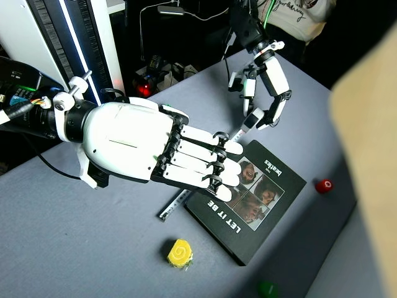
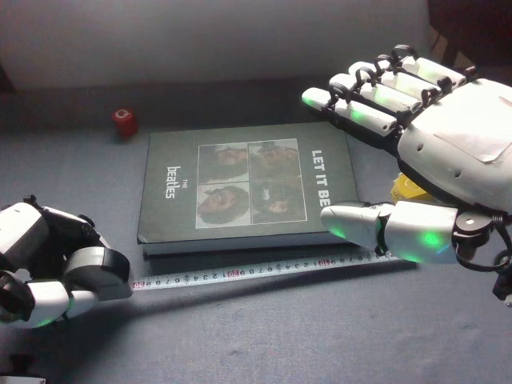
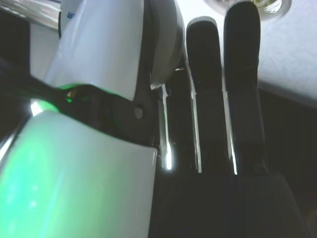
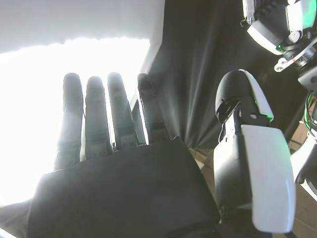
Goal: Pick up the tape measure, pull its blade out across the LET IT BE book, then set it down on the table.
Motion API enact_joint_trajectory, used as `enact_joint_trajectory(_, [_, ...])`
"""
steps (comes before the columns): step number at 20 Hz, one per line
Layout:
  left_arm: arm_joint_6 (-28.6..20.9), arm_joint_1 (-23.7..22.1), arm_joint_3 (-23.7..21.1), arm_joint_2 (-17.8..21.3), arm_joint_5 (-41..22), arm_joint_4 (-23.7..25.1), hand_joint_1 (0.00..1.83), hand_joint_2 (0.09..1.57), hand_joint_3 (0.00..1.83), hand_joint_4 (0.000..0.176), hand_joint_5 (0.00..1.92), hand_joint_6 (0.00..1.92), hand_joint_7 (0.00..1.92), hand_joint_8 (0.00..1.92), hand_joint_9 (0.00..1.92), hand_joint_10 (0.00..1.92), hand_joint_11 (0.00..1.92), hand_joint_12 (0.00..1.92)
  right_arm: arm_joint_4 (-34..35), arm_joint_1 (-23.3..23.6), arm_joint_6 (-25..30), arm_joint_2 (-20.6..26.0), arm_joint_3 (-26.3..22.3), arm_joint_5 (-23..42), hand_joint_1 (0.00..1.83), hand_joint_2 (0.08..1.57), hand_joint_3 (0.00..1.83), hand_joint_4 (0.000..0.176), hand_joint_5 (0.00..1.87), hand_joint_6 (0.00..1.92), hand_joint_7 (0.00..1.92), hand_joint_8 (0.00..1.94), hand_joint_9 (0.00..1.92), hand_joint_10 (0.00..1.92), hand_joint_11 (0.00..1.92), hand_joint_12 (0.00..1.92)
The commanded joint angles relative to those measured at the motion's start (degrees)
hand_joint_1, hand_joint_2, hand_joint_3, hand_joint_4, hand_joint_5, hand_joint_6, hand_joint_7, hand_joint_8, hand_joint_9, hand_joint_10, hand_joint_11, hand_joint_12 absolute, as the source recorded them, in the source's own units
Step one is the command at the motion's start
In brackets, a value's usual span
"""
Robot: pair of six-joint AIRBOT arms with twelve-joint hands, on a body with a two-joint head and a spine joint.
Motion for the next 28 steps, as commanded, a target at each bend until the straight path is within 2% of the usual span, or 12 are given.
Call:
enact_joint_trajectory(1, [0.08, -0.03, 0.01, -0.01, -6.07, 1.75, 1.25, 1.15, 0.0, 0.0, 0.83, 1.07, 0.98, 1.1, 0.85, 0.85, 0.76, 1.04, -2.28, 0.42, 0.37, 0.09, -0.11, 6.16, 0.0, 1.18, 0.0, 0.079, 0.04, 0.0, 0.1, 0.0, 0.08, 0.01, 0.0, 0.48])
enact_joint_trajectory(2, [0.49, 0.05, -0.07, -0.05, -6.07, 1.75, 1.22, 1.16, 0.0, 0.0, 0.79, 1.15, 0.98, 1.1, 0.9, 0.54, 0.74, 0.97, -2.28, 0.43, 0.37, 0.09, -0.11, 6.15, 0.0, 1.18, 0.0, 0.079, 0.04, 0.0, 0.1, 0.0, 0.08, 0.01, 0.0, 0.48])
enact_joint_trajectory(3, [0.72, 0.12, -0.12, -0.07, -6.07, 1.82, 1.08, 1.18, 0.0, 0.0, 0.83, 1.19, 0.93, 0.52, 0.93, 0.31, 0.7, 0.89, -2.29, 0.44, 0.37, 0.07, -0.11, 6.14, 0.0, 1.18, 0.0, 0.079, 0.04, 0.0, 0.09, 0.0, 0.08, 0.01, 0.0, 0.48])
enact_joint_trajectory(4, [1.03, 0.13, -0.17, -0.12, -6.07, 1.84, 0.94, 1.16, 0.0, 0.0, 0.79, 0.5, 0.95, 0.24, 0.94, 0.2, 0.68, 0.84, -2.29, 0.44, 0.37, 0.07, -0.11, 6.15, 0.0, 1.18, 0.0, 0.079, 0.04, 0.0, 0.09, 0.0, 0.08, 0.01, 0.0, 0.48])
enact_joint_trajectory(5, [1.27, 0.14, -0.17, -0.17, -6.07, 2.05, 0.87, 1.17, 0.0, 0.0, 0.84, 0.18, 0.97, 0.09, 0.95, 0.11, 0.67, 0.77, -2.29, 0.46, 0.37, 0.07, -0.11, 6.16, 0.0, 1.18, 0.0, 0.079, 0.04, 0.0, 0.09, 0.0, 0.08, 0.01, 0.0, 0.48])
enact_joint_trajectory(6, [1.29, 0.24, -0.21, -0.18, -6.07, 2.19, 0.8, 1.17, 0.0, 0.0, 0.85, 0.06, 0.95, 0.03, 0.95, 0.05, 0.65, 0.73, -2.29, 0.47, 0.37, 0.07, -0.11, 6.16, 0.0, 1.18, 0.0, 0.079, 0.04, 0.0, 0.09, 0.0, 0.08, 0.01, 0.0, 0.48])
enact_joint_trajectory(8, [1.34, 0.4, -0.38, -0.18, -6.07, 2.19, 0.71, 1.17, 0.0, 0.0, 0.81, 0.01, 0.89, 0.0, 0.88, 0.01, 0.58, 0.69, -2.29, 0.5, 0.37, 0.07, -0.11, 6.16, 0.0, 1.19, 0.01, 0.08, 0.04, 0.0, 0.1, 0.0, 0.08, 0.01, 0.0, 0.47])
enact_joint_trajectory(18, [0.28, -0.94, -0.25, 1.21, -6.65, 3.07, 0.57, 1.07, 0.0, 0.0, 0.65, 0.0, 0.71, 0.0, 0.67, 0.0, 0.44, 0.63, -2.41, 0.54, 0.48, 0.07, -0.12, 6.16, 0.01, 1.19, 0.0, 0.078, 0.04, 0.0, 0.1, 0.0, 0.09, 0.0, 0.0, 0.5])
enact_joint_trajectory(20, [0.28, -2.2, 0.27, 2.08, -6.5, 3.07, 0.56, 1.06, 0.0, 0.0, 0.64, 0.0, 0.69, 0.0, 0.66, 0.0, 0.42, 0.62, -2.54, 0.51, 0.76, 0.07, -0.16, 6.03, 0.02, 1.18, 0.0, 0.078, 0.03, 0.0, 0.1, 0.0, 0.11, 0.01, 0.0, 0.56])
enact_joint_trajectory(23, [0.35, -4.59, 1.32, 3.27, -5.49, 3.05, 0.56, 1.06, 0.0, 0.0, 0.63, 0.0, 0.69, 0.0, 0.65, 0.0, 0.4, 0.62, -2.54, 0.45, 0.88, 0.07, -0.19, 5.88, 0.02, 1.18, 0.0, 0.078, 0.03, 0.0, 0.1, 0.0, 0.1, 0.0, 0.0, 0.54])
enact_joint_trajectory(26, [2.08, -8.08, 2.31, 4.83, -3.16, 3.02, 0.56, 1.05, 0.0, 0.0, 0.62, 0.0, 0.67, 0.0, 0.65, 0.0, 0.38, 0.65, -2.58, 0.45, 0.88, 0.07, -0.25, 5.84, 0.02, 1.18, 0.0, 0.078, 0.0, 0.0, 0.03, 0.0, 0.04, 0.0, 0.0, 0.37])
enact_joint_trajectory(28, [3.78, -10.92, 3.18, 5.76, -0.59, 3.03, 0.56, 1.05, 0.0, 0.0, 0.66, 0.02, 0.68, 0.01, 0.65, 0.0, 0.4, 0.66, -2.58, 0.45, 0.88, 0.08, -0.29, 5.77, 0.02, 1.19, 0.0, 0.073, 0.03, 0.01, 0.07, 0.01, 0.09, 0.01, 0.0, 0.48])
